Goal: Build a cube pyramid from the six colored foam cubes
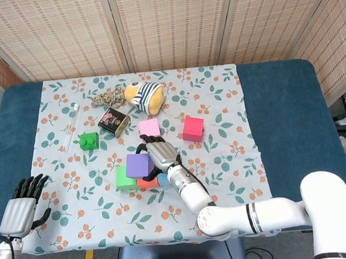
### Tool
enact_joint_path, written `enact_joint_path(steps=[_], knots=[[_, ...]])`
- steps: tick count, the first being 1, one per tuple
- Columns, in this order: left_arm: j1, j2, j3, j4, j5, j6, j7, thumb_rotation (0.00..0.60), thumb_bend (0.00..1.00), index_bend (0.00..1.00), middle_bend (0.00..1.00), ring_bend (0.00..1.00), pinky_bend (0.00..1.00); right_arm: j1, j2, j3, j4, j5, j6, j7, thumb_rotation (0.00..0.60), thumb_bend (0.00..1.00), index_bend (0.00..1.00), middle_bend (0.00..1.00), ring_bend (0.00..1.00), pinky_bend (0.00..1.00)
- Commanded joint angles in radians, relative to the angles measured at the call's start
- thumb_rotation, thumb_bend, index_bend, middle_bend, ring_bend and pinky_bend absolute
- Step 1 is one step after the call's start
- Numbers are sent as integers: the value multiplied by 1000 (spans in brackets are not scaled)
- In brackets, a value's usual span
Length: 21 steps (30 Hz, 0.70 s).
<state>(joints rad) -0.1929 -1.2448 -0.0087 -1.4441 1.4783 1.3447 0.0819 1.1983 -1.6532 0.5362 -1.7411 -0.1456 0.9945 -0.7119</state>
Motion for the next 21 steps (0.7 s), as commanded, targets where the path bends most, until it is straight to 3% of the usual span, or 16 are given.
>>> enact_joint_path(steps=[1, 21], knots=[[-1, -5, -2, -1, -5, -3, 9, 600, 352, 0, 35, 0, 46, -23, 26, -27, 32, -49, -99, 80, 600, 390, 491, 35, 0, 72], [-1, -2, -3, 1, -7, -5, 2, 600, 351, 0, 35, 0, 45, 42, -2, -111, 105, -89, -148, 227, 600, 394, 479, 36, 0, 88]])
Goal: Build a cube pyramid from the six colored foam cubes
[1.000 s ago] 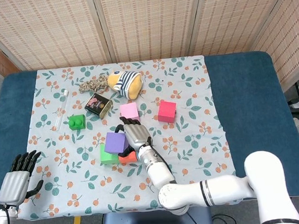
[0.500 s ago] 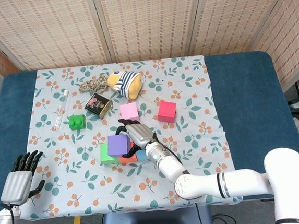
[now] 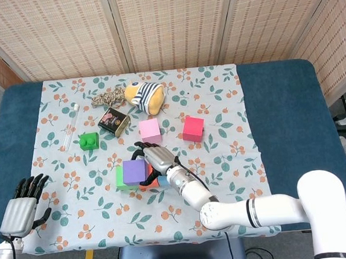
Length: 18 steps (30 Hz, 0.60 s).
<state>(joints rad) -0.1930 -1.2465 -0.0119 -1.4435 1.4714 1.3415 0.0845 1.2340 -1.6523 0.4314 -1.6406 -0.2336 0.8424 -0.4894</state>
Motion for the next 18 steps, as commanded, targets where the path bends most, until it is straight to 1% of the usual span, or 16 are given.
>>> enact_joint_path(steps=[1, 18], knots=[[-1, 0, 0, 0, 0, -2, -2, 600, 351, 0, 35, 0, 45, 9, -5, -9, 6, -2, 5, 8, 600, 394, 478, 36, 0, 90], [0, 0, 1, -1, -2, -4, 3, 600, 351, 0, 35, 0, 46, 47, -7, -36, 35, 15, -1, 59, 600, 394, 460, 36, 0, 106]])
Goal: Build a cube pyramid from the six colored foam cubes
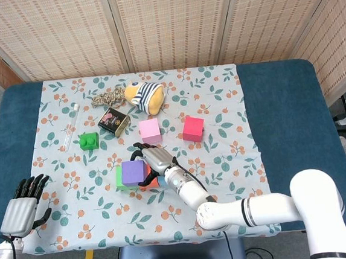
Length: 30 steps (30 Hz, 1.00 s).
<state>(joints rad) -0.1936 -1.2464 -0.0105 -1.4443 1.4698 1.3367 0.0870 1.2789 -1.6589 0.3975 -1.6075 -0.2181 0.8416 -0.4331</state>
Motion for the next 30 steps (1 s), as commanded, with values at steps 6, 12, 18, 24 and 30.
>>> enact_joint_path(steps=[6, 12, 18, 24, 30], knots=[[-1, 0, 1, 0, 0, -3, 0, 600, 353, 0, 35, 0, 46, 7, -1, -7, 12, 2, -2, 20, 600, 394, 448, 36, 0, 107], [-1, 1, 0, -1, -2, -4, 0, 600, 353, 0, 35, 0, 46, 15, 0, -12, 18, 2, -6, 31, 600, 394, 441, 36, 0, 111], [-1, 0, 0, -1, -2, -5, 1, 600, 352, 0, 35, 0, 46, 20, -1, -21, 20, 4, -17, 41, 600, 394, 382, 38, 0, 114], [-2, 1, 0, 1, -1, -5, -3, 600, 352, 0, 35, 0, 46, 28, 6, -30, 20, 11, -13, 41, 600, 394, 258, 37, 0, 114], [-2, 2, 1, 0, -1, -6, -4, 600, 353, 0, 35, 0, 46, 31, 8, -32, 20, 14, -11, 49, 600, 394, 254, 36, 0, 119]])
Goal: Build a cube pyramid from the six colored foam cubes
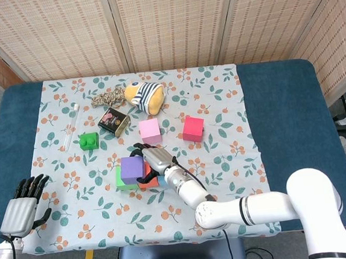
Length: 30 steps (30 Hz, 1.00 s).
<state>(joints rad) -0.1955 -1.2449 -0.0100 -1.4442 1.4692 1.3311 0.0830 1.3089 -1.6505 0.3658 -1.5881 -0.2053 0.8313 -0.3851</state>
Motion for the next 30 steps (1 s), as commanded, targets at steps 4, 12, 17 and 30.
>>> enact_joint_path(steps=[4, 12, 17, 30], knots=[[0, 0, -1, 0, -1, 1, 0, 600, 353, 0, 35, 0, 46, 3, -1, -1, 2, 0, -3, 8, 600, 394, 268, 36, 0, 125], [0, 1, -1, 0, -1, 0, -1, 600, 351, 0, 35, 0, 46, 4, 4, -2, -2, -1, -2, 18, 600, 394, 272, 36, 0, 128], [1, 1, -1, 0, -1, 2, -1, 600, 352, 0, 35, 0, 46, 5, 5, -8, -5, -4, -4, 21, 600, 394, 241, 36, 0, 128], [2, 3, 0, 0, 2, 4, -4, 600, 351, 0, 35, 0, 46, 12, 20, -17, -25, 13, -1, 20, 600, 394, 161, 34, 0, 128]])
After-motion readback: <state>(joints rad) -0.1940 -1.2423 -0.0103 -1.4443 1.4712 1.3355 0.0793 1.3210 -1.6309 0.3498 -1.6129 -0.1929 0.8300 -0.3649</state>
